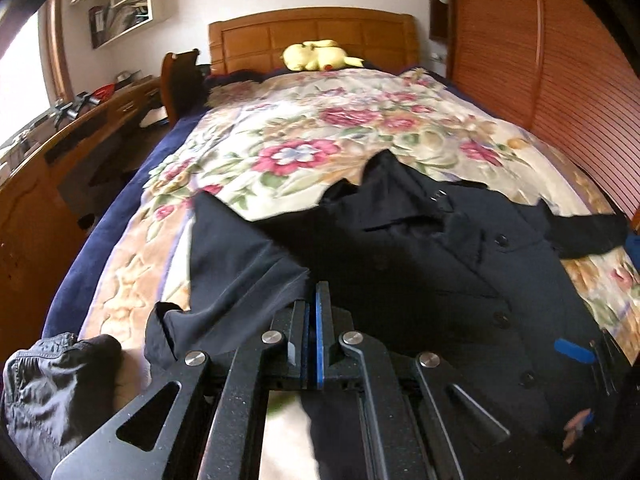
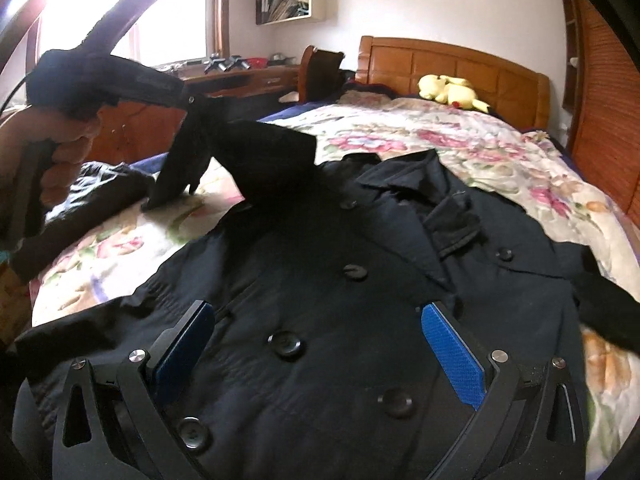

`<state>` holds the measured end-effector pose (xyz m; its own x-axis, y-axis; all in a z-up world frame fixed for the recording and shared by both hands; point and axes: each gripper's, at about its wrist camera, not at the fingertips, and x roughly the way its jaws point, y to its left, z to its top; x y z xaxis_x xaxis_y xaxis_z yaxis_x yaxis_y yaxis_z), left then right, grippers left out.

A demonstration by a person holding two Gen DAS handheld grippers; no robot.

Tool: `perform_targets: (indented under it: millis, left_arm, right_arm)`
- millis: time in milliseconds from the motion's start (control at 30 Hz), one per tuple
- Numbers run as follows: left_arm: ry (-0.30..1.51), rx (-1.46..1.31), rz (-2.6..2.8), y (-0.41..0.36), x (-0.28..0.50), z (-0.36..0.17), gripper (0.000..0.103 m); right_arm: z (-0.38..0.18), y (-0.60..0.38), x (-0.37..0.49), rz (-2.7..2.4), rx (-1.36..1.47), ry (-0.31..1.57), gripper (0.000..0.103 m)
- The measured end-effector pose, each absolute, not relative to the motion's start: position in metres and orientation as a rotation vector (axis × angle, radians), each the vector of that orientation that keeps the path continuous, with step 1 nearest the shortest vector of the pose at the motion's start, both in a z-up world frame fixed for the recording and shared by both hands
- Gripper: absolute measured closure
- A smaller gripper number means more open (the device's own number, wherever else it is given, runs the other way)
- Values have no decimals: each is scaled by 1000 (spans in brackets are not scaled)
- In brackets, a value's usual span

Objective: Fold large clothes
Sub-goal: 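Close the left gripper on the sleeve and lift it, then fold the held sleeve and coat side across the body, then open the left gripper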

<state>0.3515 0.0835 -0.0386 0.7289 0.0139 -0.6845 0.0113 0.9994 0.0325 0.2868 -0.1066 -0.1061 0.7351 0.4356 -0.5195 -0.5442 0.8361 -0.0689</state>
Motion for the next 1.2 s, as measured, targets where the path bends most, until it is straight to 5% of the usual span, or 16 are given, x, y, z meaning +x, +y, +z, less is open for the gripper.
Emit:
perform_targets:
  millis: [233,533,1200]
  left_arm:
    - [815,39,-45,65,334,-51,100]
    - [792,-7,-96,78,275,-72,68]
    - [946,-56,187,212,315,-155,64]
  right_arm:
    - [-107,-113,288,526,-197,508,0]
    - [-107,-112,289,532,-213,514,0]
    - [-114,-100,285,542,-278,539,0]
